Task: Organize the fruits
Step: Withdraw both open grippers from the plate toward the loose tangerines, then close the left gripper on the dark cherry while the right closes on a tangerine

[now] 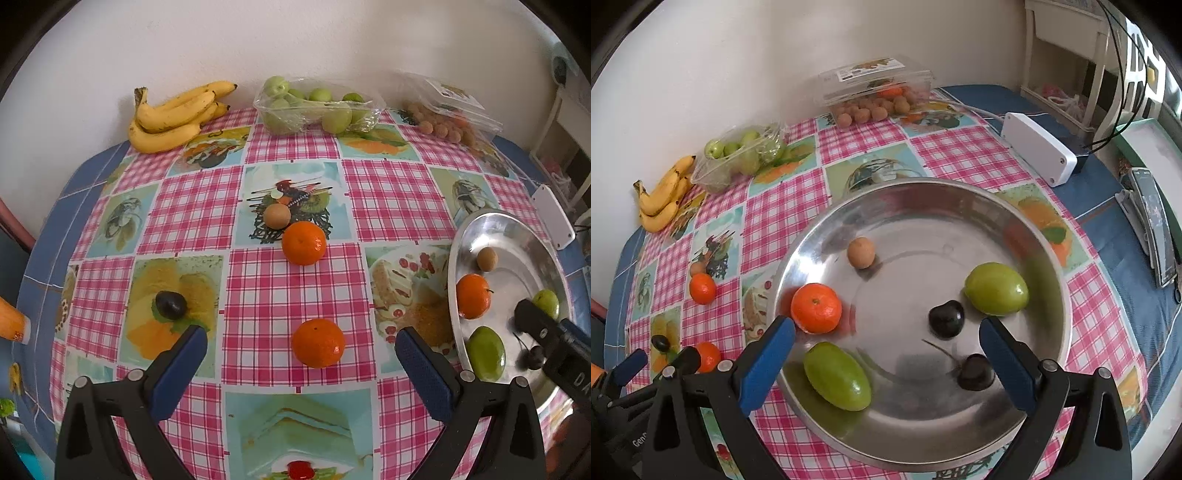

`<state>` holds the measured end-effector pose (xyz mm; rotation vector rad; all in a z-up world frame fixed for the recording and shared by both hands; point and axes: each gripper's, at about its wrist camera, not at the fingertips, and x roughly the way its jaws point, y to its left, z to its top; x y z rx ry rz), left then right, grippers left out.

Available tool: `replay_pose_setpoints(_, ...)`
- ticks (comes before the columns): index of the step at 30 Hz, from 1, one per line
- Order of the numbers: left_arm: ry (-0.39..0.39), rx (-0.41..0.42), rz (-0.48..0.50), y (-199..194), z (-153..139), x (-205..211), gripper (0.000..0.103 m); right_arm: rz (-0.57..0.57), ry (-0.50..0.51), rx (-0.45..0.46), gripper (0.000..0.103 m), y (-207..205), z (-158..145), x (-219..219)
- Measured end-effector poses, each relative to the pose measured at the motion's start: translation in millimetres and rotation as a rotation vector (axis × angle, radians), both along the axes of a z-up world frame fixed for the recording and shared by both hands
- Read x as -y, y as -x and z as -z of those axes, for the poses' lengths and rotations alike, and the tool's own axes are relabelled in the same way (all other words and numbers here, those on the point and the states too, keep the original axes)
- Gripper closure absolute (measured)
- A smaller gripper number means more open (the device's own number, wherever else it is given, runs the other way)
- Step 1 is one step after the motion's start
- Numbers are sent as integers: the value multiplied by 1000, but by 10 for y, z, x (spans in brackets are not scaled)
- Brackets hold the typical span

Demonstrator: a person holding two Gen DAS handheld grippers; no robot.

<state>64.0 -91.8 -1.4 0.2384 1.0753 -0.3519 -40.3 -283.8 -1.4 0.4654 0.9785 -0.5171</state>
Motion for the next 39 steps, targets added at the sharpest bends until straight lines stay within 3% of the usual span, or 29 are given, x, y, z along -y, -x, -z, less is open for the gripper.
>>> replay_pose_setpoints(7, -1, -18, -23, -71, 11, -102, 0, -31, 10, -16, 3, -50, 26, -158)
replay_pose_setpoints(13, -21, -3, -52, -159, -2, -249, 0, -69, -56, 20, 3, -93, 11, -202)
replay_pose_setpoints(23, -25, -3, -111, -325, -22, -540, 0, -82, -176, -74, 3, -262, 88, -238)
replay_pose_setpoints(33, 15, 23, -117, -487, -91, -821, 0, -192, -86, -191, 3, -595, -73, -489)
replay_pose_setpoints(39, 44, 12, -144, -635, -60, -1082, 0, -281, -77, -184, 2, -839, -236, -676)
